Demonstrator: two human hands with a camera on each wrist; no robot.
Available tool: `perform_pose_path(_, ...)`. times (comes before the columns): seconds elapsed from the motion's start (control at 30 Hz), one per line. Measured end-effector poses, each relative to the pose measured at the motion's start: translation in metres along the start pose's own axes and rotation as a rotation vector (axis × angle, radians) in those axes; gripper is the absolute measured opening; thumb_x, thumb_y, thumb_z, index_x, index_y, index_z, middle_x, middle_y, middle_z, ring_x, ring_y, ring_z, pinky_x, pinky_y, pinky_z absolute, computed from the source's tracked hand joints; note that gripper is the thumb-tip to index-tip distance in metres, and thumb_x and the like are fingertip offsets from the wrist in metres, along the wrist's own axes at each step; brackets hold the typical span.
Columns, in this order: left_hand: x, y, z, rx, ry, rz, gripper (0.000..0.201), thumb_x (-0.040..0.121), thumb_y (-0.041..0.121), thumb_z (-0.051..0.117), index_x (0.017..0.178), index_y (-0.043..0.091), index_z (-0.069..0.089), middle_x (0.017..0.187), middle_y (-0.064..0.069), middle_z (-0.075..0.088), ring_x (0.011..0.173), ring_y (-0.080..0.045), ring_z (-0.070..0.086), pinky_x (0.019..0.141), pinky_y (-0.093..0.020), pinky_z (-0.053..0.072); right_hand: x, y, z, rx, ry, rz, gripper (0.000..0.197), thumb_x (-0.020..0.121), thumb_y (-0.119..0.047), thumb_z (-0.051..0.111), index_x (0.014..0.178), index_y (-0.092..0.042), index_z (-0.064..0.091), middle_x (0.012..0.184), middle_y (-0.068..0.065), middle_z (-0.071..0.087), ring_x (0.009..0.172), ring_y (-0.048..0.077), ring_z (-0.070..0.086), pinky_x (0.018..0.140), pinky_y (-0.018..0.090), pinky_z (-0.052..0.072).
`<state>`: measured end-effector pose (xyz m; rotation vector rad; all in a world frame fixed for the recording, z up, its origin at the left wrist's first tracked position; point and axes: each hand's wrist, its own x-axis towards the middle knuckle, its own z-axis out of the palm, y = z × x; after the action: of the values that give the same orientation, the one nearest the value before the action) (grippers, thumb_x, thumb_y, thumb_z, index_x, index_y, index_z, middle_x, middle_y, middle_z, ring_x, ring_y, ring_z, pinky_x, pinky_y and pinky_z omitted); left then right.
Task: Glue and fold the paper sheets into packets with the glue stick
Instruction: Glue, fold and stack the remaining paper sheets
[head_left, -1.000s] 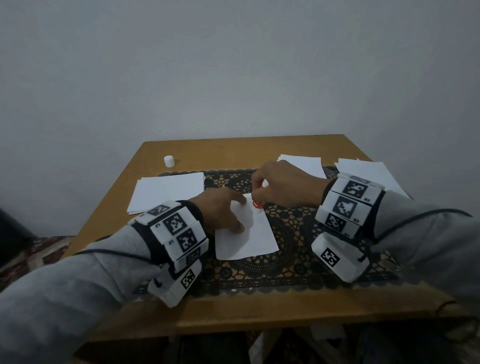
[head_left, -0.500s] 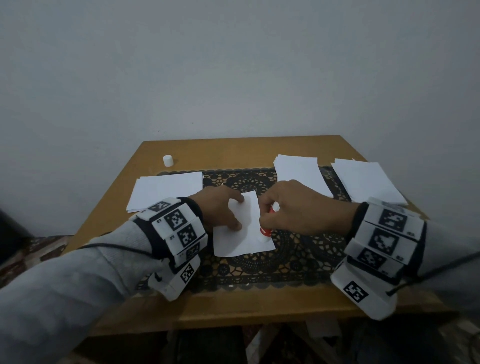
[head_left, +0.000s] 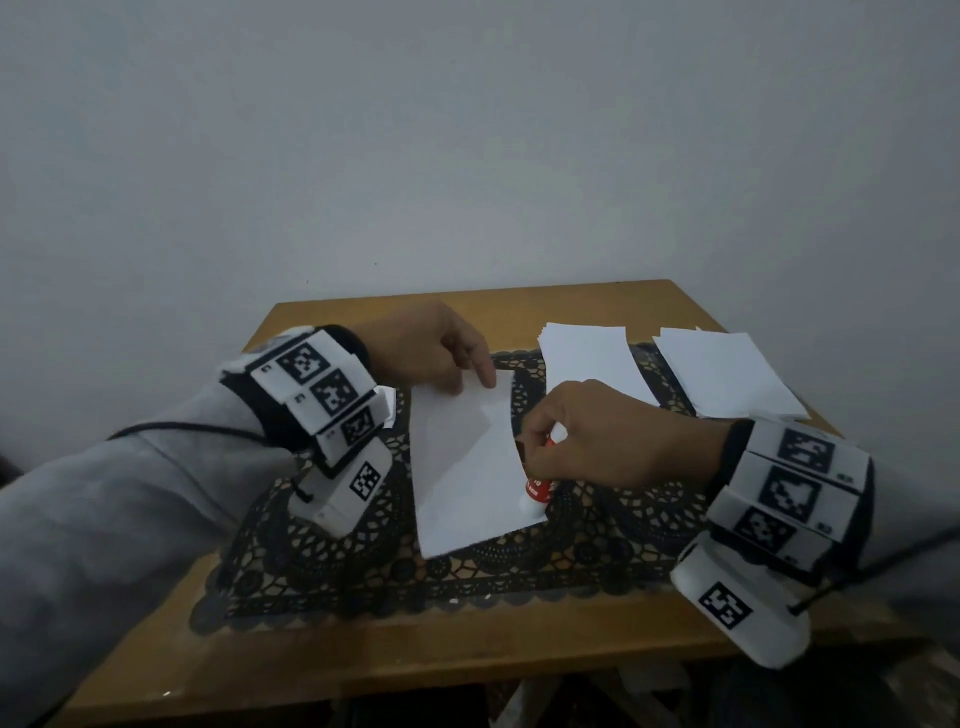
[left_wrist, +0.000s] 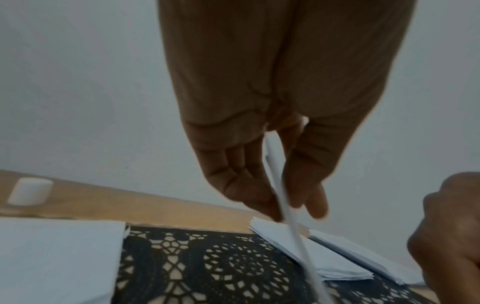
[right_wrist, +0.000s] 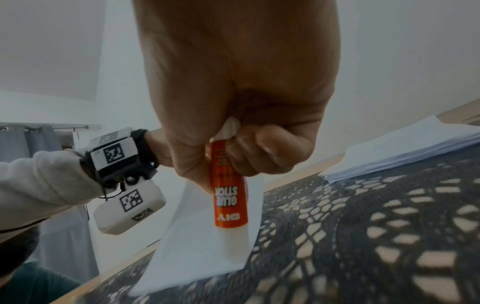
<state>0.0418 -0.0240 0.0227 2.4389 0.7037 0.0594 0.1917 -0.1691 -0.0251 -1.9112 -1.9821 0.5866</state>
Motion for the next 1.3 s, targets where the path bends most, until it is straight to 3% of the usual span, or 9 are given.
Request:
perform_pose_path(0.13,-0.009,-0.001,-0.003,0.024,-0.197,-0.083,0.048,0.077,-0.012,0.052,0.098,0.024,0.076,0.105,0.003,0.070,0.098,-0.021,0.062,0.084,-0.036,0.054,0.005,0.009,-0.011,-0.001,0.026,-0.005,0.023,0.083,-0.028,0.062,0.068,-0.013,0.069,0.075,0.000,0.068,0.076,0.022,0.063,0.076,0.044,0.053)
perform_pose_path(0.27,-0.019,-0.007,0.008,-0.015,-0.267,-0.155,0.050,0.072,-0.006,0.046,0.090,0.028,0.078,0.119,0.014,0.062,0.106,-0.023,0.058,0.094,-0.042,0.052,0.011,0.027,-0.025,0.025,0.166,0.066,0.024,0.083,-0.030,0.062,0.063,-0.018,0.068,0.073,-0.004,0.068,0.074,0.019,0.062,0.074,0.042,0.052)
perform_pose_path(0.33,-0.021,-0.009,0.017,0.023,-0.210,-0.172,0.050,0.077,-0.007,0.046,0.093,0.027,0.078,0.113,0.017,0.060,0.089,-0.012,0.057,0.085,-0.026,0.053,0.014,0.034,-0.029,0.054,0.252,0.106,0.023,0.084,-0.029,0.062,0.067,-0.017,0.070,0.074,-0.009,0.066,0.071,0.009,0.056,0.066,0.031,0.044)
perform_pose_path(0.43,-0.020,-0.016,0.027,-0.031,-0.038,-0.188,0.039,0.085,-0.008,0.047,0.101,0.016,0.075,0.087,0.017,0.057,0.063,-0.002,0.048,0.054,-0.009,0.045,0.018,0.037,-0.033,0.039,0.413,0.131,0.022,0.083,-0.028,0.062,0.069,-0.014,0.070,0.075,-0.010,0.064,0.070,0.009,0.051,0.062,0.027,0.036)
perform_pose_path(0.53,-0.017,-0.027,0.033,0.003,0.019,-0.191,0.027,0.088,0.002,0.056,0.103,0.015,0.074,0.096,0.009,0.063,0.079,-0.003,0.053,0.064,-0.003,0.040,0.021,0.033,-0.033,0.018,0.494,0.136,0.020,0.083,-0.029,0.062,0.071,-0.014,0.069,0.074,-0.014,0.060,0.069,0.008,0.049,0.060,0.027,0.035)
perform_pose_path(0.67,-0.018,-0.037,0.042,0.075,0.020,-0.211,0.018,0.085,0.014,0.066,0.098,0.024,0.074,0.118,0.006,0.061,0.108,-0.012,0.053,0.093,-0.025,0.042,0.028,0.029,-0.025,-0.090,0.381,0.116,0.021,0.089,-0.030,0.061,0.079,-0.014,0.070,0.081,-0.009,0.058,0.068,0.004,0.046,0.057,0.018,0.030)
perform_pose_path(0.83,-0.016,-0.041,0.049,0.158,0.032,-0.201,0.017,0.082,0.020,0.071,0.094,0.032,0.068,0.125,0.004,0.055,0.113,-0.015,0.049,0.092,-0.024,0.039,0.043,0.024,-0.014,-0.091,0.332,0.112,0.020,0.090,-0.027,0.060,0.087,-0.012,0.072,0.094,-0.005,0.063,0.054,0.003,0.045,0.047,0.014,0.027)
perform_pose_path(1.0,-0.015,-0.040,0.049,0.191,0.006,-0.210,0.036,0.081,0.022,0.073,0.114,0.030,0.064,0.136,0.003,0.049,0.120,-0.018,0.046,0.092,-0.024,0.036,0.058,0.023,-0.008,-0.098,0.297,0.125,0.019,0.090,-0.026,0.061,0.085,-0.011,0.070,0.094,-0.003,0.060,0.064,0.004,0.040,0.055,0.023,0.030)
perform_pose_path(1.3,-0.011,-0.039,0.054,0.234,0.016,-0.218,0.039,0.079,0.020,0.074,0.115,0.029,0.061,0.140,0.002,0.048,0.123,-0.020,0.046,0.096,-0.030,0.040,0.056,0.016,-0.007,-0.133,0.229,0.104,0.019,0.087,-0.024,0.063,0.079,-0.010,0.072,0.090,0.002,0.070,0.059,0.007,0.051,0.054,0.021,0.035)
